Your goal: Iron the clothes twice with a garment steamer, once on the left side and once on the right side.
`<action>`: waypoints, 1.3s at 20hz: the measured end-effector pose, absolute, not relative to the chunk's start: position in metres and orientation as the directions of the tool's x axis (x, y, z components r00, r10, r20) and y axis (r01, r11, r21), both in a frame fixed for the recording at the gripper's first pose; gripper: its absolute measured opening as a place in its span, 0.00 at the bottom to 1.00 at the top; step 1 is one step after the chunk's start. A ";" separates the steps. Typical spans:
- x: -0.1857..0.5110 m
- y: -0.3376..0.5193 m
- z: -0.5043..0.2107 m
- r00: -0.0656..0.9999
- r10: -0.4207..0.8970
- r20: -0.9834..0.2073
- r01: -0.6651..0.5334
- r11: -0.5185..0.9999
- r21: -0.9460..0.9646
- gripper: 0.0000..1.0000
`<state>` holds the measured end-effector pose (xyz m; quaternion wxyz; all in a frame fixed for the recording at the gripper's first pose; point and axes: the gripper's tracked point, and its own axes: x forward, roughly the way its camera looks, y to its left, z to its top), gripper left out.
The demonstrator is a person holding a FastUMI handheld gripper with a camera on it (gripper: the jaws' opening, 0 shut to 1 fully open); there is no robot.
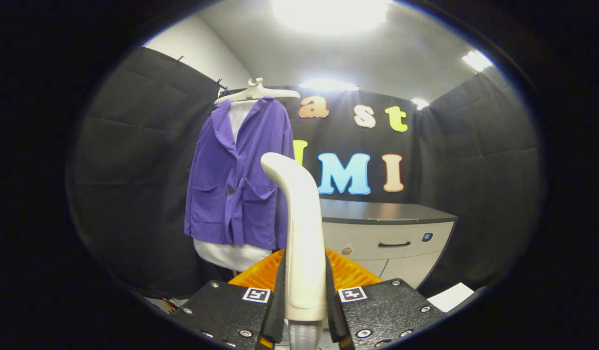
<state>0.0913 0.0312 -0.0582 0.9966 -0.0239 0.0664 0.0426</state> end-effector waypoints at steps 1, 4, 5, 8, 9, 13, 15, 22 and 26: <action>0.088 0.022 -0.045 0.992 0.073 -0.106 -0.077 0.996 -0.036 0.36; 0.078 -0.005 -0.014 0.998 0.050 -0.047 -0.051 0.998 -0.039 0.36; 0.073 -0.013 -0.005 0.999 0.042 -0.031 -0.043 0.999 -0.032 0.36; 0.060 -0.039 0.017 1.000 0.007 0.011 -0.007 1.000 -0.016 0.36; 0.057 -0.046 0.021 1.000 -0.003 0.016 0.003 1.000 -0.007 0.36; 0.049 -0.065 0.025 0.999 -0.038 0.026 0.037 0.999 0.017 0.36; 0.048 -0.066 0.022 0.999 -0.038 0.017 0.038 0.999 0.017 0.36; 0.047 -0.058 0.021 1.000 -0.020 0.012 0.020 1.000 0.012 0.36; 0.046 -0.053 0.022 1.000 -0.011 0.013 0.011 1.000 0.011 0.36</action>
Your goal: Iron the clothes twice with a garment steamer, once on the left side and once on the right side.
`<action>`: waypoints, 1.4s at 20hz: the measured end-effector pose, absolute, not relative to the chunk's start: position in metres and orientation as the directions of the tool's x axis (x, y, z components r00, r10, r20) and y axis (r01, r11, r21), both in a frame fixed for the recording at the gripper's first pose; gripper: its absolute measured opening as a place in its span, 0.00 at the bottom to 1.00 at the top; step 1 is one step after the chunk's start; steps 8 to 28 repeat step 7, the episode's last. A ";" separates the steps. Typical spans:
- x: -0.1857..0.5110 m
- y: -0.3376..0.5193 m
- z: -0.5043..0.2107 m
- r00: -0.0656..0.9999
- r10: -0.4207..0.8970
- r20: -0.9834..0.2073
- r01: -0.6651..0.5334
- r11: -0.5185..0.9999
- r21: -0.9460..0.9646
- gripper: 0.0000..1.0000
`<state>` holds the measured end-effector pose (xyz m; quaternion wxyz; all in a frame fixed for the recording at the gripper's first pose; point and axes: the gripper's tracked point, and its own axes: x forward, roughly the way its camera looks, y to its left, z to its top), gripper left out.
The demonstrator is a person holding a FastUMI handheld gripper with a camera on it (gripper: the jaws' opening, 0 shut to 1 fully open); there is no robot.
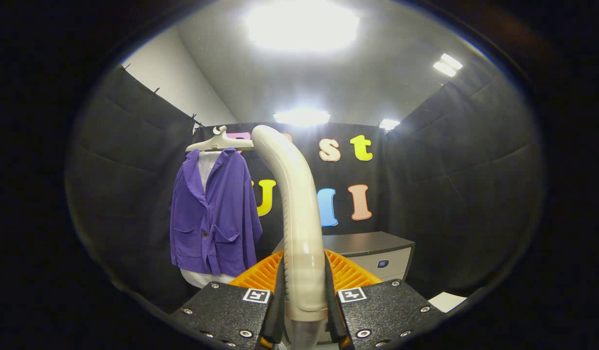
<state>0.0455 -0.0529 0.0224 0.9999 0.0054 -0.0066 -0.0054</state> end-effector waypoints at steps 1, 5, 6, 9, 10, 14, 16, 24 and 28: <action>0.045 -0.052 0.022 1.000 -0.009 0.012 0.009 1.000 0.010 0.36; 0.045 -0.054 0.021 1.000 -0.011 0.008 0.011 1.000 0.016 0.36; 0.047 -0.056 0.020 1.000 -0.012 0.004 0.012 1.000 0.019 0.36; 0.047 -0.056 0.019 1.000 -0.015 0.001 0.015 1.000 0.019 0.36; 0.047 -0.056 0.019 1.000 -0.015 0.001 0.015 1.000 0.019 0.36; 0.047 -0.056 0.019 1.000 -0.015 0.001 0.015 1.000 0.019 0.36; 0.047 -0.056 0.019 1.000 -0.015 0.001 0.015 1.000 0.019 0.36; 0.047 -0.056 0.019 1.000 -0.015 0.001 0.015 1.000 0.019 0.36; 0.047 -0.056 0.019 1.000 -0.015 0.001 0.015 1.000 0.019 0.36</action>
